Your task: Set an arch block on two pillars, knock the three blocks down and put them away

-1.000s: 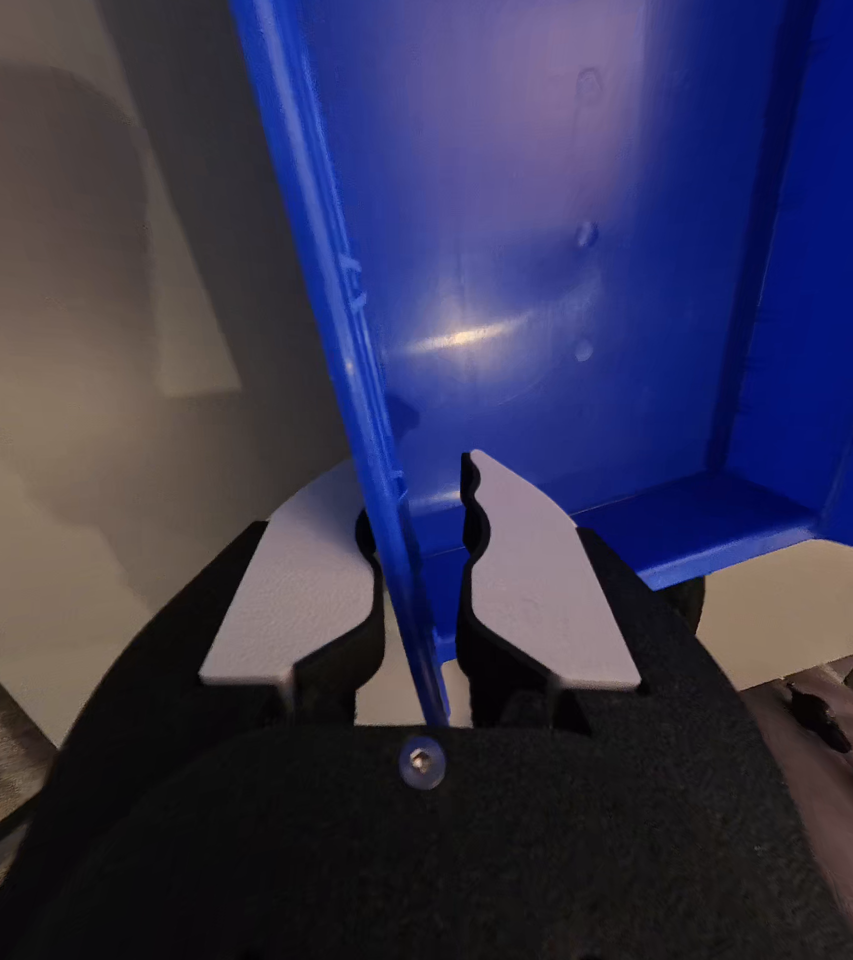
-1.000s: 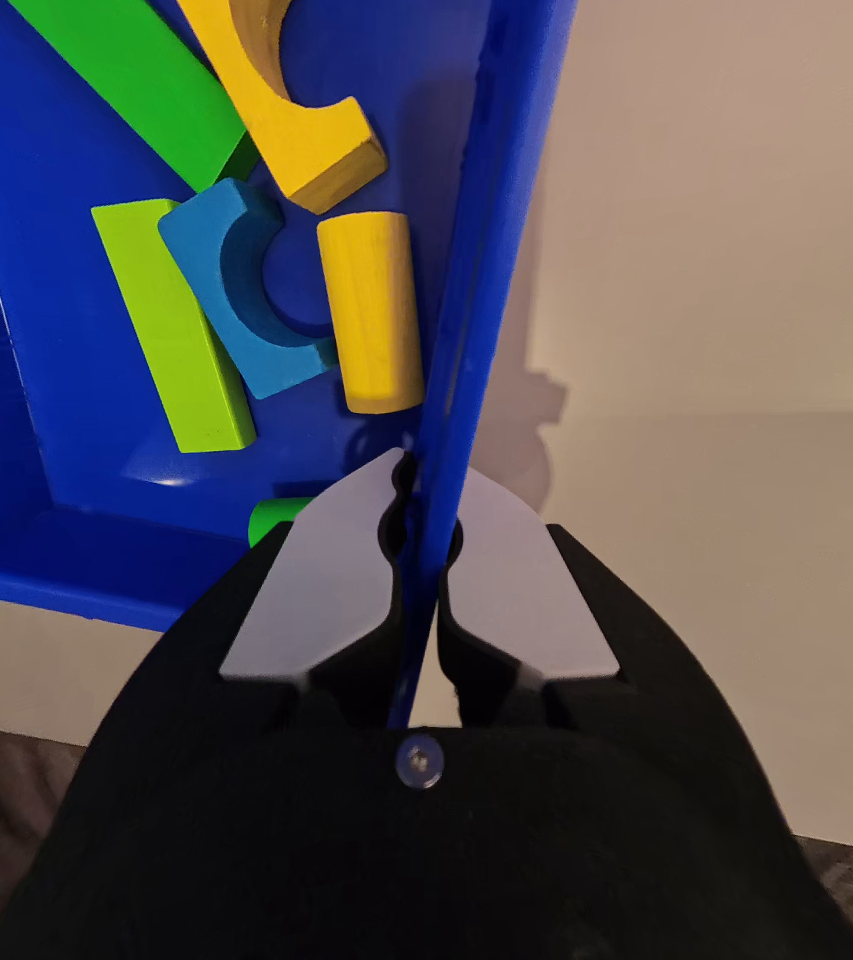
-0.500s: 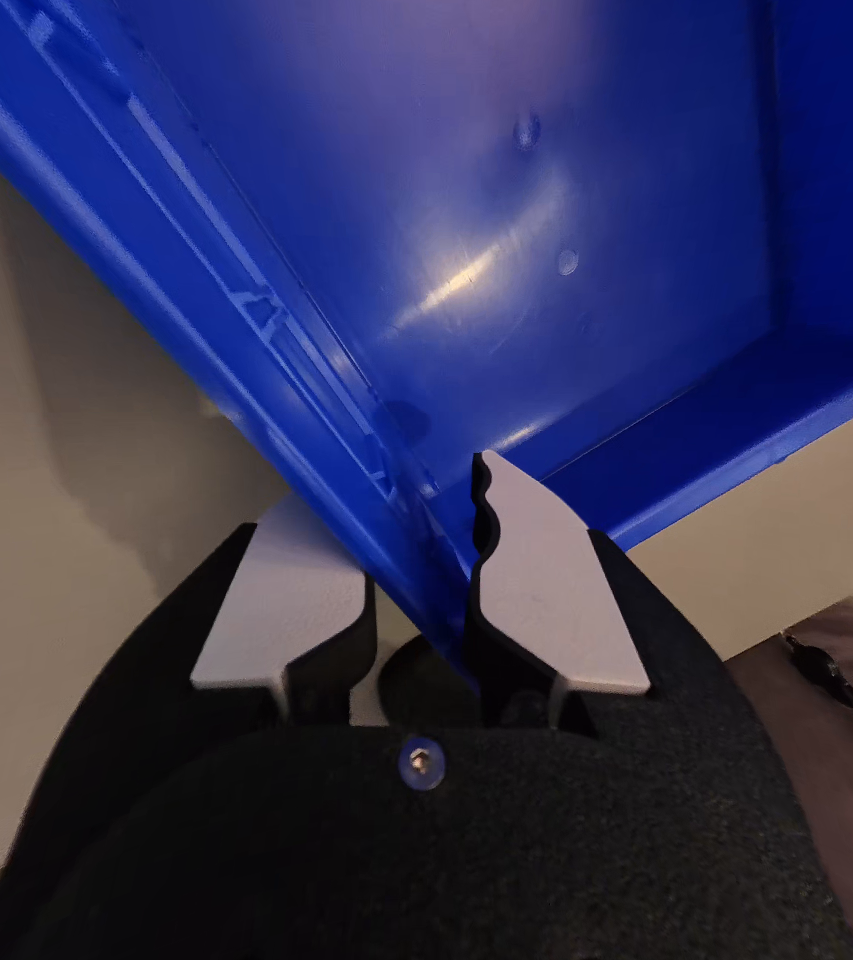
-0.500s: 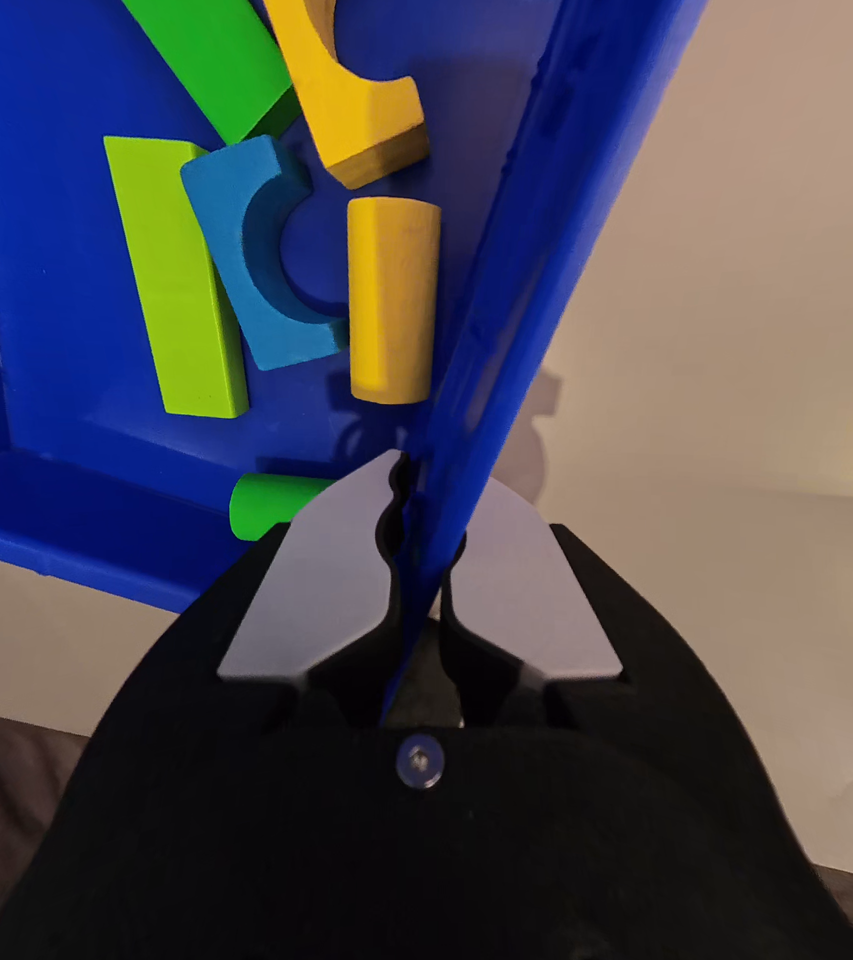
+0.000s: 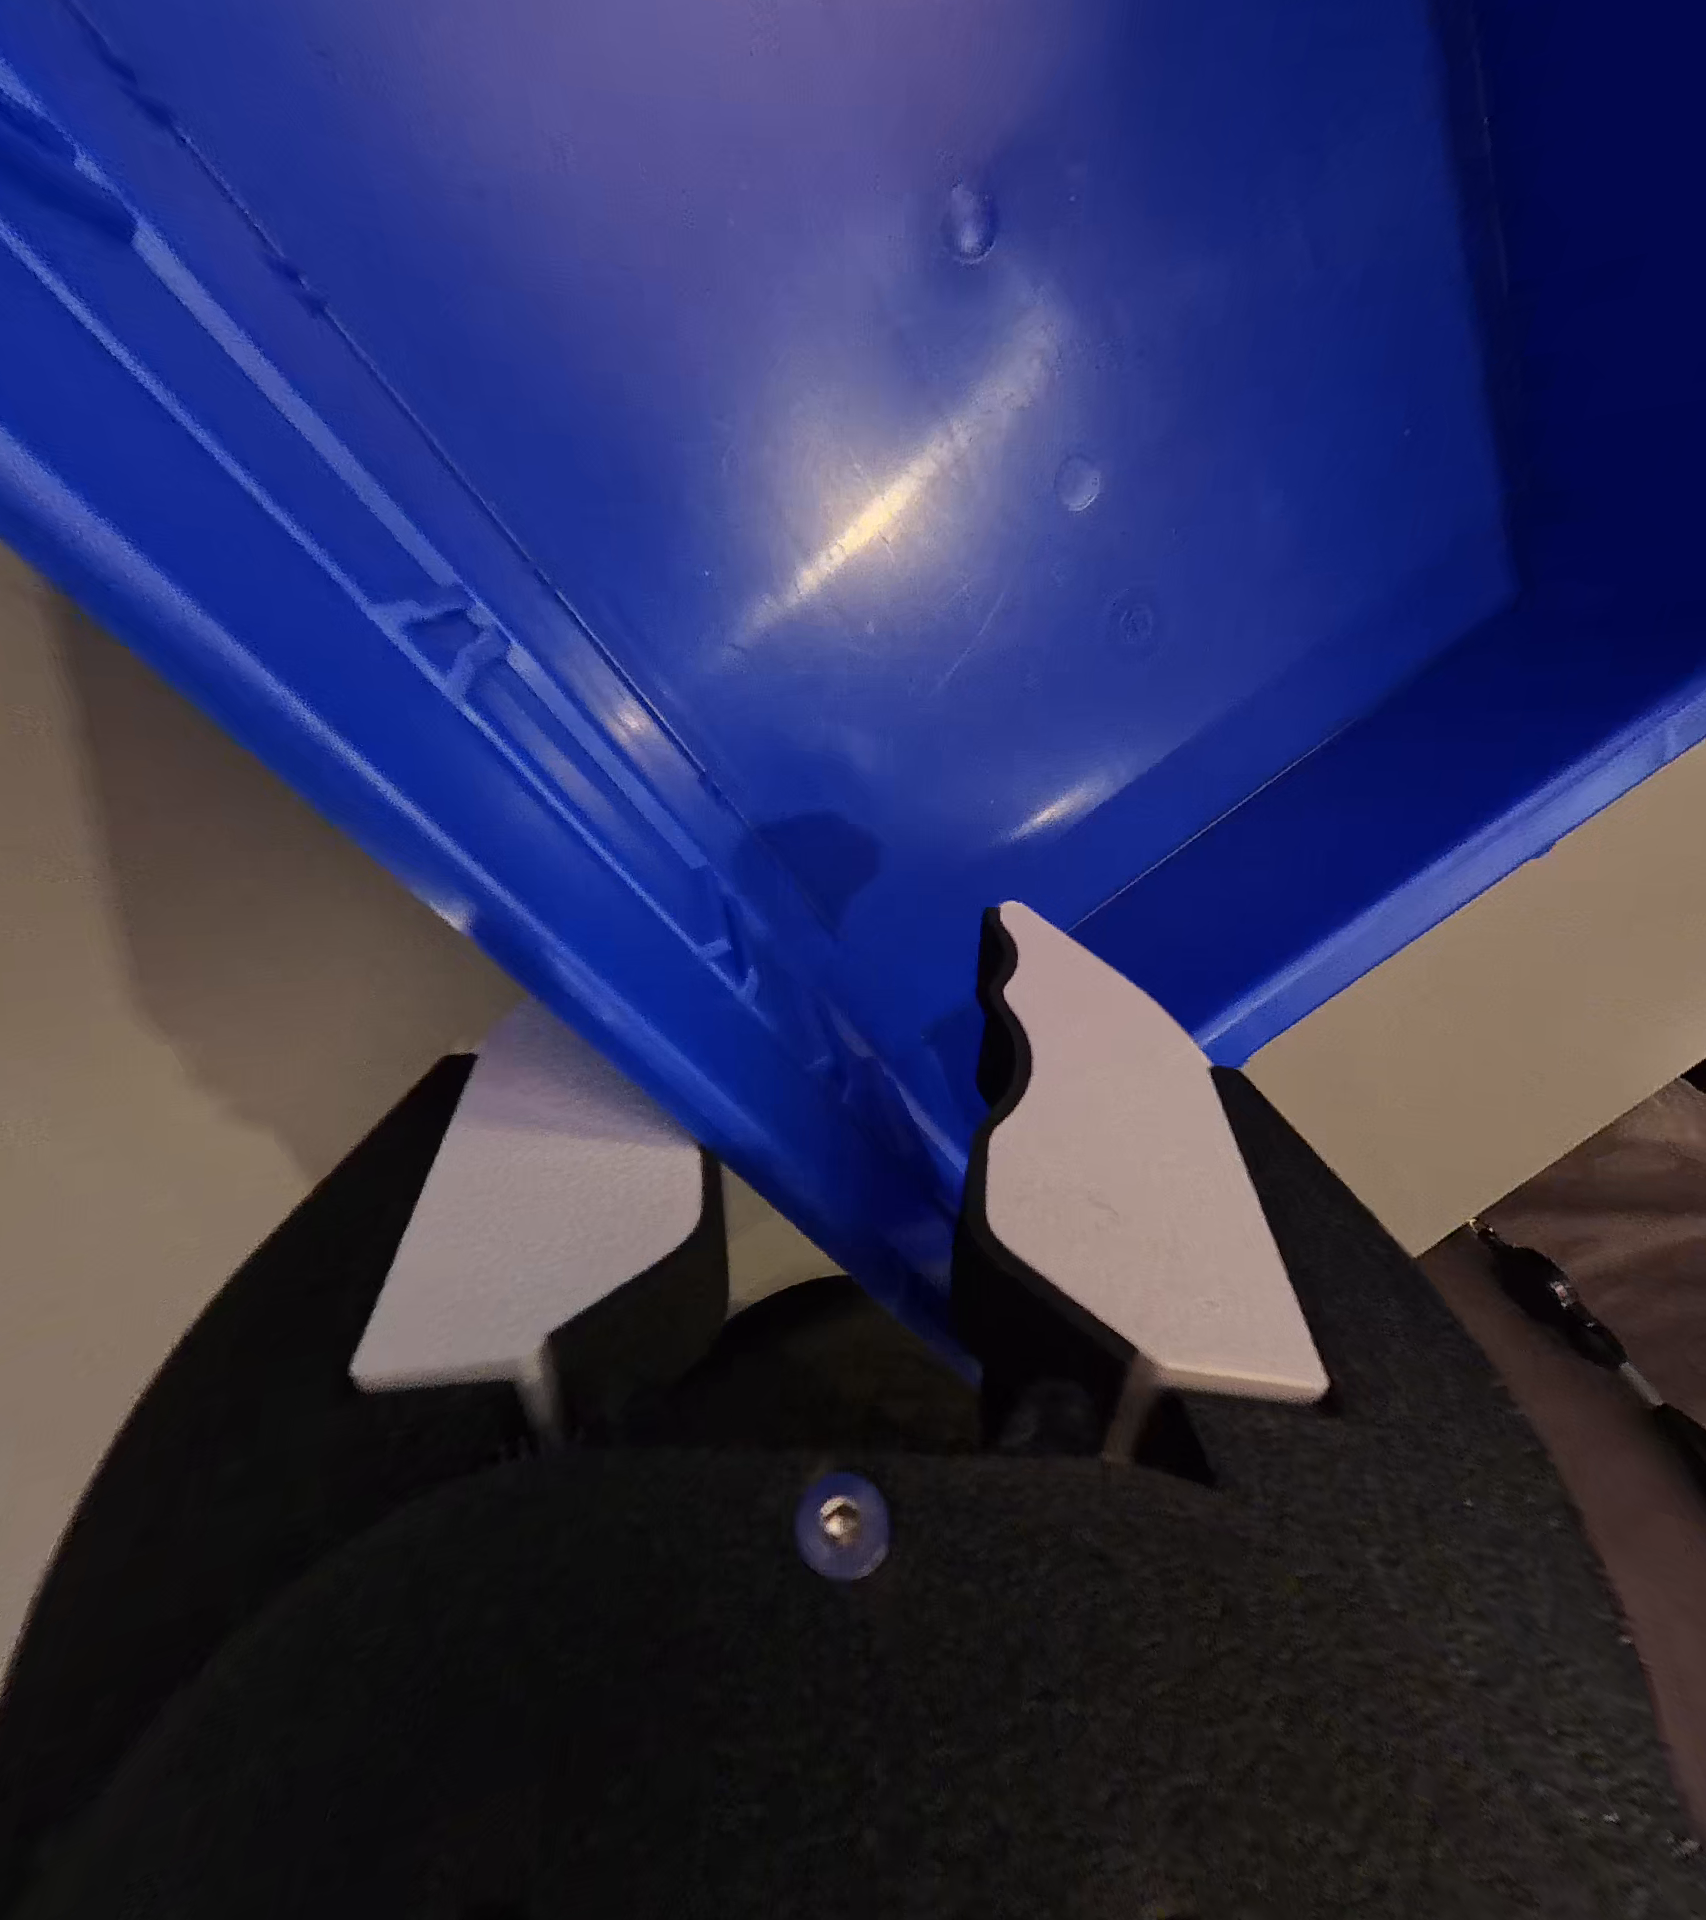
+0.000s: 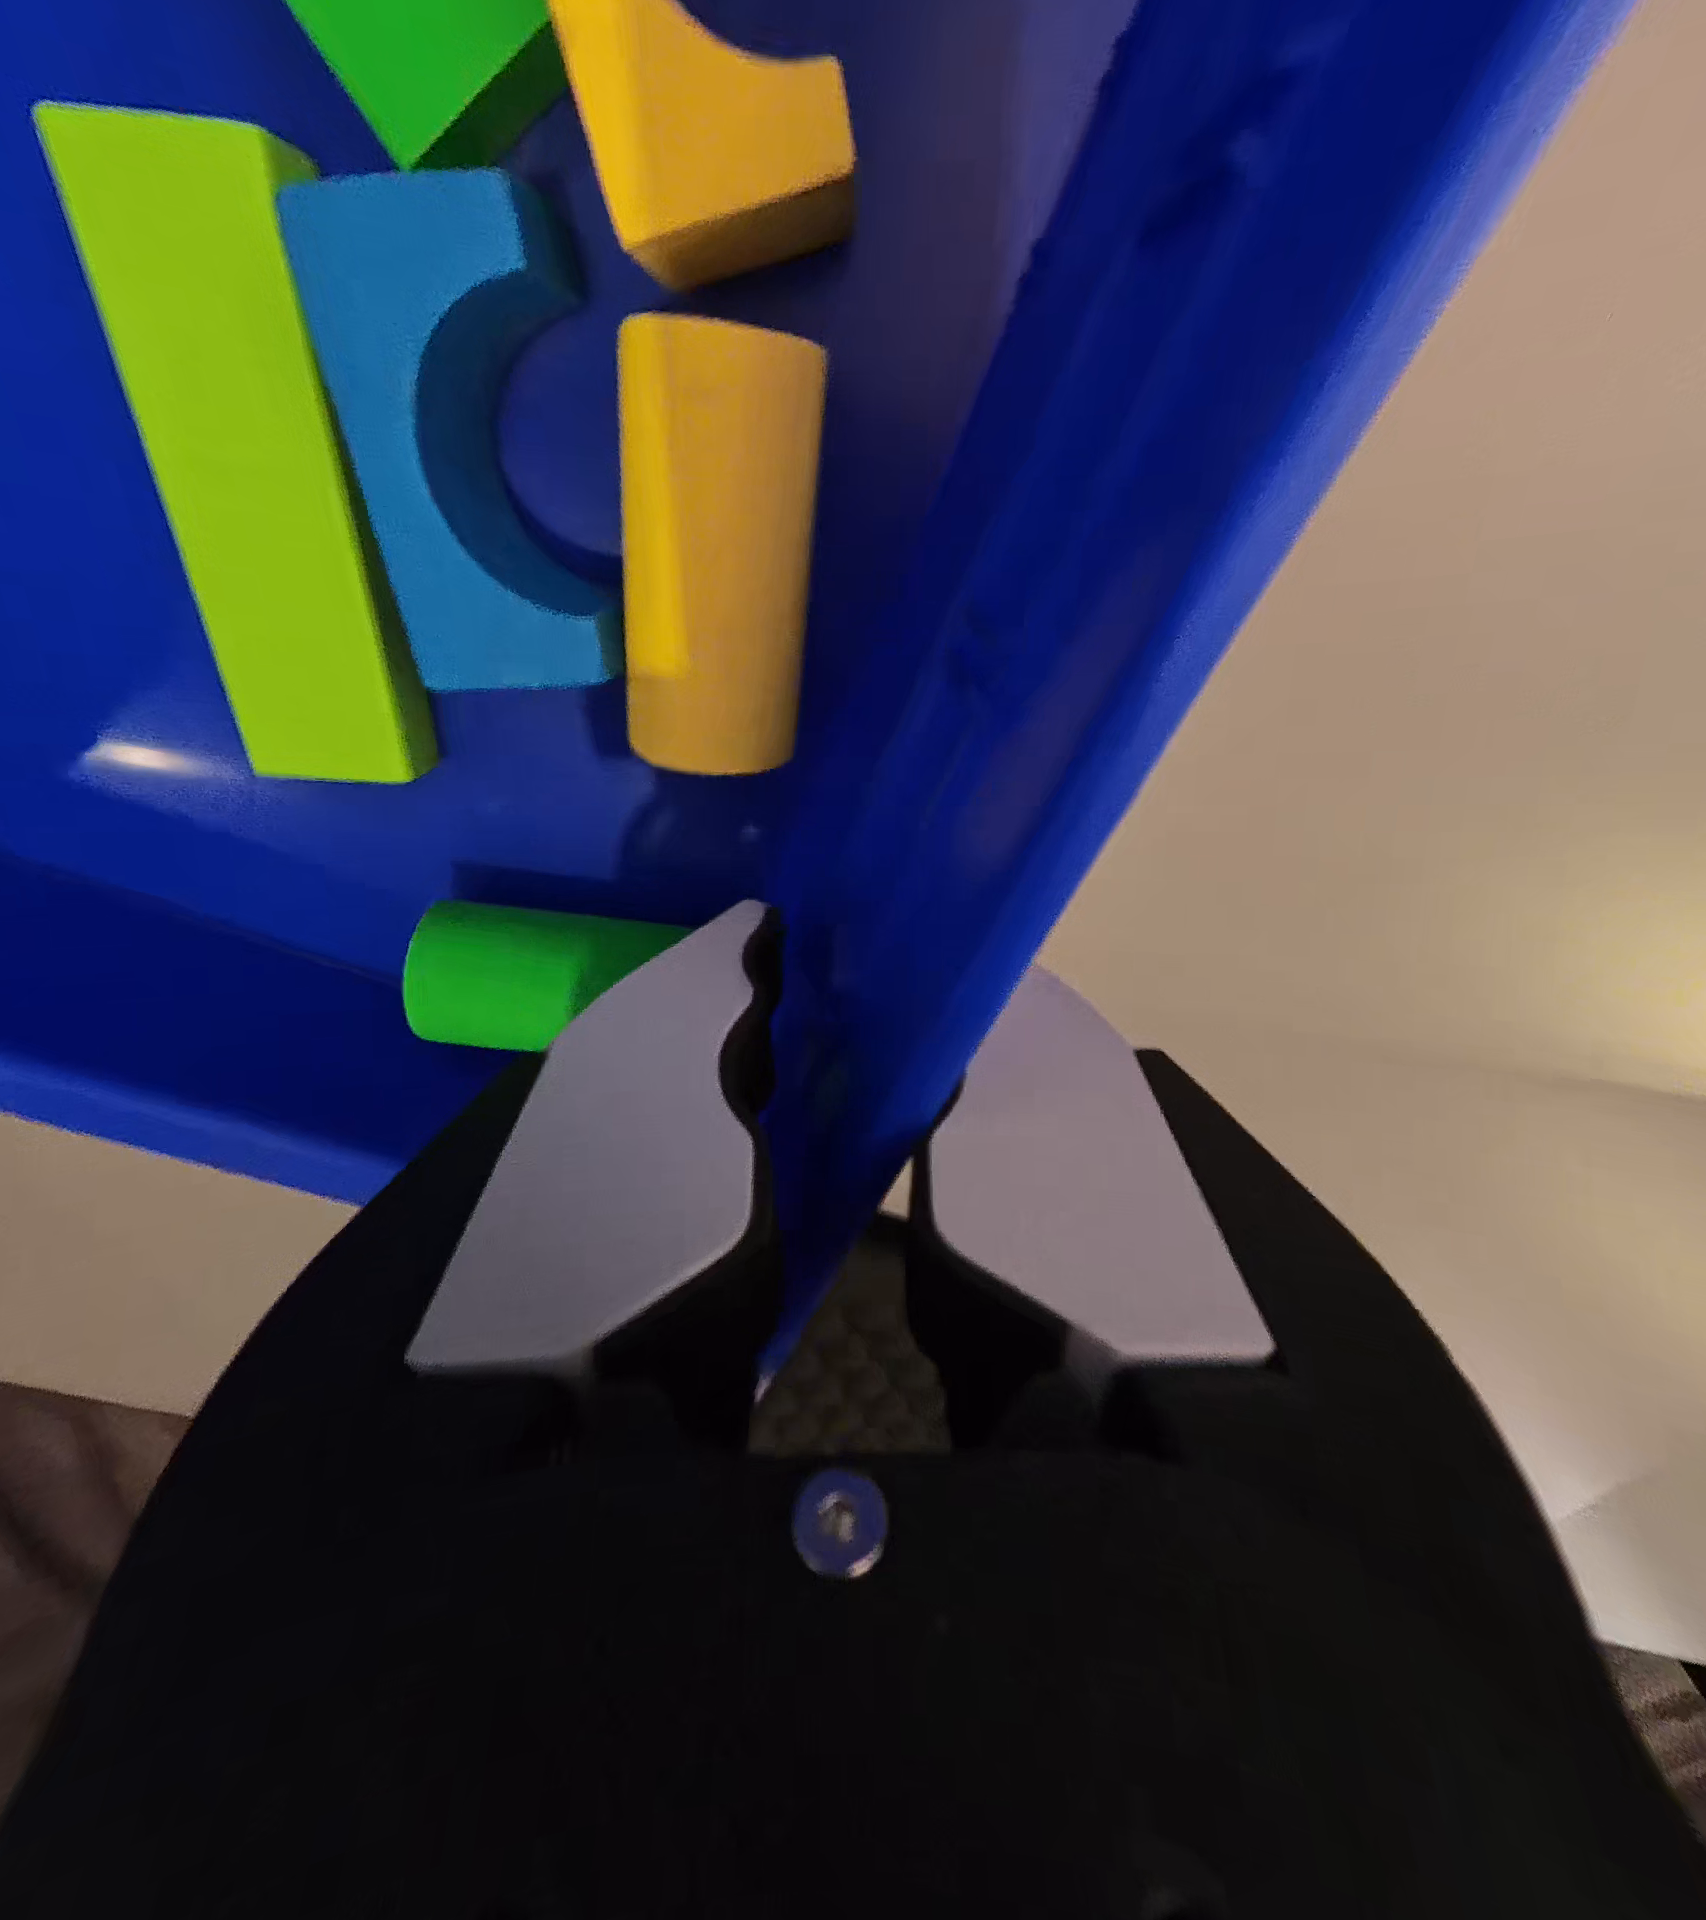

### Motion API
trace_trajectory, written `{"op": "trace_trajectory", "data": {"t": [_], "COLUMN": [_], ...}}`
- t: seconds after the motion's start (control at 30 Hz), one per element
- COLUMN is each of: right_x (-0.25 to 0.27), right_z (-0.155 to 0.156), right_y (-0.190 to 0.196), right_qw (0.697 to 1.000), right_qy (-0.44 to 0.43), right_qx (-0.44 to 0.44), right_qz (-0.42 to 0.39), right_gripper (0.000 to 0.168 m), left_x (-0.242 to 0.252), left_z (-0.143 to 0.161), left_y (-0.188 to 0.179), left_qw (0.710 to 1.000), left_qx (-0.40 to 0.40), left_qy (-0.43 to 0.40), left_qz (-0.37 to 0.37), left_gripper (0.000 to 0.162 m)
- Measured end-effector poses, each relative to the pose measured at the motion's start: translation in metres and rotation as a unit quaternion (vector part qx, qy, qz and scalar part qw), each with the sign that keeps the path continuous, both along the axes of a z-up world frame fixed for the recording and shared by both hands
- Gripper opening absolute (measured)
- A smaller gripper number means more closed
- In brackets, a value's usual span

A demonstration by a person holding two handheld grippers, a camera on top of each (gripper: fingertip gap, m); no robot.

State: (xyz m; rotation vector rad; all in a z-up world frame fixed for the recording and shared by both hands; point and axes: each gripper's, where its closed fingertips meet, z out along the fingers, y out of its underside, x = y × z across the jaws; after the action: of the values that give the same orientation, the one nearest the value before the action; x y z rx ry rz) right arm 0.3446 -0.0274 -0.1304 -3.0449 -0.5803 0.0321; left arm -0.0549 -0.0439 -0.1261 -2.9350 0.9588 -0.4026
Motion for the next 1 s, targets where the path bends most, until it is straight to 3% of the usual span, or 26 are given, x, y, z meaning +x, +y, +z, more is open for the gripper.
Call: {"op": "trace_trajectory", "data": {"t": [0.13, 0.23, 0.3, 0.37, 0.4, 0.5, 0.67, 0.83, 1.0], "right_x": [0.005, 0.004, 0.000, -0.005, -0.004, 0.010, 0.037, 0.057, 0.029], "right_z": [-0.001, -0.001, -0.001, -0.001, -0.001, -0.001, 0.004, 0.045, 0.121], "right_y": [0.015, 0.014, 0.014, 0.012, 0.012, 0.012, 0.005, -0.001, 0.016], "right_qw": [0.999, 0.998, 0.998, 0.993, 0.991, 0.992, 0.990, 0.995, 0.998], "right_qy": [-0.038, -0.035, 0.011, 0.075, 0.091, 0.084, 0.097, 0.038, 0.005], "right_qx": [-0.003, -0.029, -0.041, -0.056, -0.058, -0.055, -0.062, -0.061, -0.033], "right_qz": [-0.026, -0.035, -0.048, -0.075, -0.082, -0.075, -0.085, -0.075, -0.044], "right_gripper": [0.029, 0.027, 0.018, 0.010, 0.008, 0.008, 0.007, 0.007, 0.006], "left_x": [0.003, 0.000, -0.013, -0.034, -0.045, -0.086, -0.154, -0.206, -0.228], "left_z": [0.005, 0.023, 0.038, 0.055, 0.066, 0.100, 0.160, 0.190, 0.206], "left_y": [-0.002, 0.003, 0.010, 0.021, 0.027, 0.052, 0.076, 0.066, 0.048], "left_qw": [0.999, 0.994, 0.990, 0.982, 0.976, 0.947, 0.869, 0.811, 0.769], "left_qx": [-0.017, -0.012, 0.016, 0.049, 0.067, 0.161, 0.370, 0.489, 0.528], "left_qy": [-0.045, -0.108, -0.139, -0.169, -0.190, -0.230, -0.270, -0.257, -0.305], "left_qz": [0.003, 0.021, 0.033, 0.065, 0.083, 0.153, 0.189, 0.193, 0.191], "left_gripper": [0.054, 0.045, 0.040, 0.048, 0.039, 0.029, 0.019, 0.011, 0.014]}}
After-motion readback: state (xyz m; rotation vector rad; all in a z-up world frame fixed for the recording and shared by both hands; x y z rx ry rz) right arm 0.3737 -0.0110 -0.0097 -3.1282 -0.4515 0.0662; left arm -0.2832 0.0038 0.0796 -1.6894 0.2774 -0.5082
